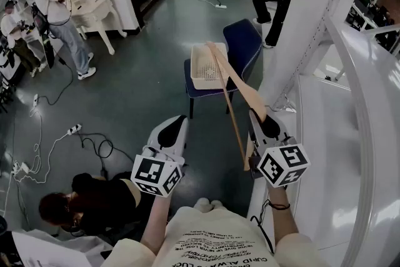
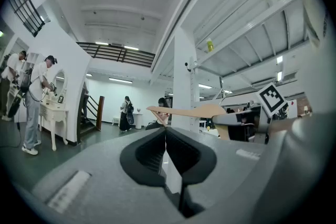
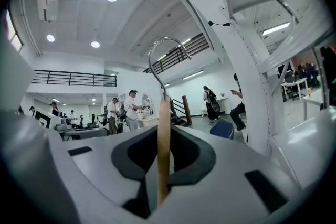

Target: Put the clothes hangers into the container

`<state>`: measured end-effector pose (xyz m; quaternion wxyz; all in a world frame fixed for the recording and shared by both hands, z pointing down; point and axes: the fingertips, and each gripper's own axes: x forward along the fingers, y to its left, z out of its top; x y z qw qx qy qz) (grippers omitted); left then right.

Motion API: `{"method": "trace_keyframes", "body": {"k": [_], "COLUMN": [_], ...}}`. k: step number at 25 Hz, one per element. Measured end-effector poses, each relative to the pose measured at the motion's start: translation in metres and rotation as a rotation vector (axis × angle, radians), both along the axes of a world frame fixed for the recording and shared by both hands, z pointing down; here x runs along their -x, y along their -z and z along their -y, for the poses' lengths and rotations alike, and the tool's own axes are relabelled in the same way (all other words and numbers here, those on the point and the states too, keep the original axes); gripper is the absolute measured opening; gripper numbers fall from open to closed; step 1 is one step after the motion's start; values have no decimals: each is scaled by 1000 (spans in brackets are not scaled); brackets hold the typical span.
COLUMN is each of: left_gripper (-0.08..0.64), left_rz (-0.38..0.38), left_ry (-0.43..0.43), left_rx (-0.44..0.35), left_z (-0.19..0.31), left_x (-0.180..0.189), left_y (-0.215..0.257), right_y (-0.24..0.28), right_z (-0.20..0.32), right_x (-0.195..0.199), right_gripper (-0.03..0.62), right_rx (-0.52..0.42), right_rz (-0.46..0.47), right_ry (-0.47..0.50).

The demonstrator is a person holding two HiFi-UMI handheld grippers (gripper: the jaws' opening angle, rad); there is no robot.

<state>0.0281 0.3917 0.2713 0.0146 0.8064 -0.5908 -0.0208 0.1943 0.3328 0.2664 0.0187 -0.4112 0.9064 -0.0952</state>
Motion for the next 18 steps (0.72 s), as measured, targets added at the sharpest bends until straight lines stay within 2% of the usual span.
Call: {"method": "trace_keyframes", "body": {"k": [10,18], "left_gripper": [23,23], "left_rz": [-10,-27], "left_ry": [6,24], "left_rx": [13,13], "left_z": [-6,-17], "left_x": [-14,-23], "left_y": [0,-4], "right_y": [2,-2], "right_z": [-2,-4], "right_x": [-15,-26], "right_gripper": [54,54], "right_rx": [-1,16], "right_rz": [8,52], "right_ry": [4,11]}}
